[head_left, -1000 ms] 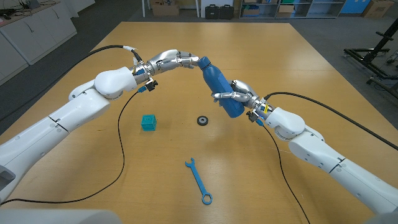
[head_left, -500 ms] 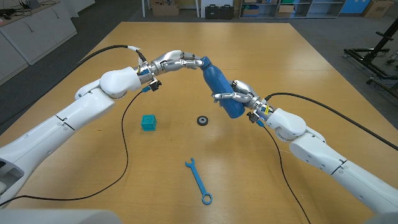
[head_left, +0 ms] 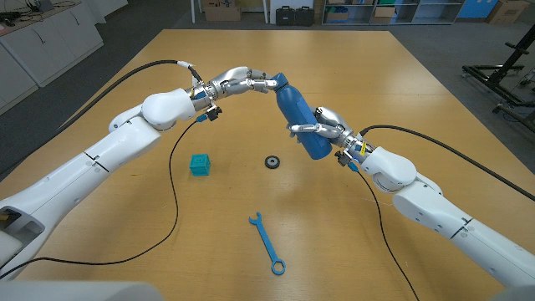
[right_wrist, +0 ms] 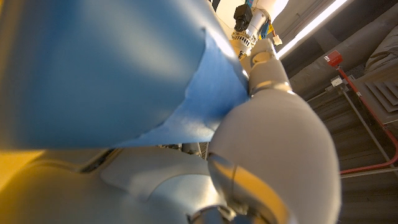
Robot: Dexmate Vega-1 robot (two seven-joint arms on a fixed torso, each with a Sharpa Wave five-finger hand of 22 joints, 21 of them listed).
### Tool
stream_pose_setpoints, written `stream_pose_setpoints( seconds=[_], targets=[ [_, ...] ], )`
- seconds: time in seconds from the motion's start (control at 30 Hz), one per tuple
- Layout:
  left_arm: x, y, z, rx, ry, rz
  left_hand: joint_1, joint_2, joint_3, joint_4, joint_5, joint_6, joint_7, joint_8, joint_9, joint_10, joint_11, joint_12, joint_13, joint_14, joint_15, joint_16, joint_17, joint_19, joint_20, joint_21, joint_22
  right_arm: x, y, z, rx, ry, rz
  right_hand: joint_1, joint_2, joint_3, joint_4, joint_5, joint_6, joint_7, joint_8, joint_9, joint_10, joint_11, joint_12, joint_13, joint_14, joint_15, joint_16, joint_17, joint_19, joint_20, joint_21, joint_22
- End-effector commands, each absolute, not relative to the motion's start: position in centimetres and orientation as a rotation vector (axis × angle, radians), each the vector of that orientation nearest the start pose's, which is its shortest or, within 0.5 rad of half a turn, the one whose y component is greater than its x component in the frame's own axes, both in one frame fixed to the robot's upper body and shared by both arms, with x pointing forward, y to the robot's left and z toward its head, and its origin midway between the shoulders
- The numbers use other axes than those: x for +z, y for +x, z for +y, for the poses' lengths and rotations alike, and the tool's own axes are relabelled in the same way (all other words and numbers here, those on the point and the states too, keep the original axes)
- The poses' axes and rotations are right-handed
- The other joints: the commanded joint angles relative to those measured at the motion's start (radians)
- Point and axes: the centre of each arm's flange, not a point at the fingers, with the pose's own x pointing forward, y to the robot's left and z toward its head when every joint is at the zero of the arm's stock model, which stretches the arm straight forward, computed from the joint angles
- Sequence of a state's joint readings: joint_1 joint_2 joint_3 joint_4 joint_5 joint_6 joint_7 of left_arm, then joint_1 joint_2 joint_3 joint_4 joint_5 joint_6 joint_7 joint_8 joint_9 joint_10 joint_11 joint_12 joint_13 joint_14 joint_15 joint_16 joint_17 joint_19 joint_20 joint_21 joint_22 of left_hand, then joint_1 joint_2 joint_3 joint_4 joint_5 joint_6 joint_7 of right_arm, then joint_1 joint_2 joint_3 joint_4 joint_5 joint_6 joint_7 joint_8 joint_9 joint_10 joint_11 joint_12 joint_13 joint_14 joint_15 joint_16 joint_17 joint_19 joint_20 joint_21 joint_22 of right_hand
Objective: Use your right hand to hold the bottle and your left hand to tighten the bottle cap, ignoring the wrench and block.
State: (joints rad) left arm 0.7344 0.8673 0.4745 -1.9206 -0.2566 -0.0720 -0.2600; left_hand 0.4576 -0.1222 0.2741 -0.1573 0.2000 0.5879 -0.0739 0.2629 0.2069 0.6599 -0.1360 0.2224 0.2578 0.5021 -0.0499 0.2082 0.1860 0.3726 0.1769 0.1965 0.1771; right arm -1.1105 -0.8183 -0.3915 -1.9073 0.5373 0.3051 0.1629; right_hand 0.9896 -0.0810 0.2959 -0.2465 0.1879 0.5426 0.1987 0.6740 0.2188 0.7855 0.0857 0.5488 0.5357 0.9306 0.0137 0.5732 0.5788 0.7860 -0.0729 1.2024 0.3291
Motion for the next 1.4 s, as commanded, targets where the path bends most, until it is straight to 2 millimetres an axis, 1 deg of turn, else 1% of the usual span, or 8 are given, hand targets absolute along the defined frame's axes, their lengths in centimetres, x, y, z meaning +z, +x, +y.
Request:
stream_pose_setpoints(
  seconds=[0.03,0.57,0.77,0.87,0.9,0.93,1.1,1.4],
  targets=[
    [9.9,53.0,18.2,-0.576,0.844,-0.78,0.033,0.017,0.016,-0.003,0.006,0.013,-0.005,0.005,0.003,0.013,-0.004,0.01,0.003,0.012,-0.032,0.007,0.003,0.01,0.001,0.007,0.0,-1.4,48.8,-19.6,0.696,-0.312,-0.793,0.214,0.226,0.105,0.096,-0.005,0.281,-0.245,0.007,0.003,0.24,-0.234,-0.004,0.003,0.147,-0.223,-0.004,0.004,-0.012,-0.153,0.01,0.001],
    [10.3,54.3,19.4,-0.536,0.808,-0.744,0.04,0.04,0.03,0.005,0.0,0.04,-0.007,0.015,0.003,0.045,-0.007,0.017,0.002,0.029,-0.041,0.011,0.003,0.022,-0.007,0.008,0.0,-1.7,48.8,-19.9,0.679,-0.306,-0.788,0.213,0.226,0.105,0.097,-0.005,0.282,-0.244,0.006,0.003,0.241,-0.232,-0.008,0.004,0.149,-0.222,-0.005,0.007,-0.013,-0.153,0.015,-0.004],
    [10.0,54.7,19.5,-0.55,0.763,-0.733,0.031,0.048,0.031,0.012,-0.003,0.04,0.001,0.014,0.002,0.045,0.006,0.016,0.002,0.03,-0.037,0.011,0.005,0.021,-0.008,0.006,0.0,-1.8,49.1,-19.7,0.677,-0.314,-0.782,0.213,0.226,0.106,0.097,-0.005,0.281,-0.245,0.005,0.003,0.243,-0.233,-0.008,0.005,0.149,-0.222,-0.006,0.008,-0.014,-0.153,0.016,-0.006],
    [9.9,54.5,19.4,-0.562,0.745,-0.736,0.014,0.055,0.029,0.023,-0.007,0.036,0.006,0.012,0.003,0.044,0.016,0.014,0.002,0.028,-0.031,0.01,0.006,0.017,-0.007,0.004,0.001,-1.8,49.3,-19.6,0.677,-0.32,-0.777,0.213,0.226,0.106,0.097,-0.005,0.282,-0.244,0.006,0.003,0.243,-0.232,-0.008,0.006,0.15,-0.222,-0.005,0.008,-0.014,-0.153,0.017,-0.007],
    [9.9,54.3,19.3,-0.562,0.742,-0.739,-0.028,0.066,0.019,0.045,-0.016,0.035,0.017,0.01,0.004,0.044,0.03,0.012,0.002,0.026,-0.025,0.01,0.01,0.012,-0.007,0.003,0.002,-1.8,49.4,-19.5,0.677,-0.323,-0.774,0.213,0.226,0.106,0.097,-0.005,0.282,-0.245,0.005,0.003,0.243,-0.232,-0.008,0.006,0.15,-0.222,-0.005,0.008,-0.014,-0.153,0.018,-0.007],
    [9.9,54.2,19.3,-0.56,0.738,-0.742,-0.041,0.068,0.016,0.052,-0.018,0.036,0.022,0.01,0.004,0.042,0.039,0.011,0.003,0.025,-0.024,0.01,0.01,0.011,-0.007,0.002,0.002,-1.8,49.5,-19.5,0.677,-0.324,-0.771,0.213,0.226,0.106,0.097,-0.005,0.282,-0.245,0.005,0.003,0.243,-0.233,-0.009,0.005,0.15,-0.222,-0.006,0.008,-0.014,-0.153,0.018,-0.008],
    [9.9,53.8,19.3,-0.556,0.71,-0.748,-0.094,0.067,-0.001,0.074,-0.023,0.04,0.036,0.008,0.004,0.046,0.05,0.011,0.004,0.025,-0.013,0.009,0.012,0.006,-0.005,0.0,0.002,-2.1,50.1,-19.3,0.655,-0.356,-0.745,0.212,0.226,0.106,0.097,-0.005,0.283,-0.244,0.005,0.003,0.243,-0.231,-0.01,0.006,0.15,-0.222,-0.006,0.009,-0.014,-0.153,0.019,-0.009],
    [9.7,53.0,19.4,-0.531,0.692,-0.762,-0.112,0.063,-0.007,0.079,-0.023,0.039,0.036,0.006,0.003,0.048,0.048,0.01,0.004,0.026,-0.008,0.009,0.012,0.005,-0.003,-0.001,0.002,-2.8,51.4,-18.8,0.654,-0.368,-0.699,0.212,0.226,0.107,0.097,-0.005,0.282,-0.244,0.004,0.003,0.244,-0.229,-0.012,0.006,0.15,-0.222,-0.007,0.011,-0.014,-0.153,0.022,-0.012]
  ],
)
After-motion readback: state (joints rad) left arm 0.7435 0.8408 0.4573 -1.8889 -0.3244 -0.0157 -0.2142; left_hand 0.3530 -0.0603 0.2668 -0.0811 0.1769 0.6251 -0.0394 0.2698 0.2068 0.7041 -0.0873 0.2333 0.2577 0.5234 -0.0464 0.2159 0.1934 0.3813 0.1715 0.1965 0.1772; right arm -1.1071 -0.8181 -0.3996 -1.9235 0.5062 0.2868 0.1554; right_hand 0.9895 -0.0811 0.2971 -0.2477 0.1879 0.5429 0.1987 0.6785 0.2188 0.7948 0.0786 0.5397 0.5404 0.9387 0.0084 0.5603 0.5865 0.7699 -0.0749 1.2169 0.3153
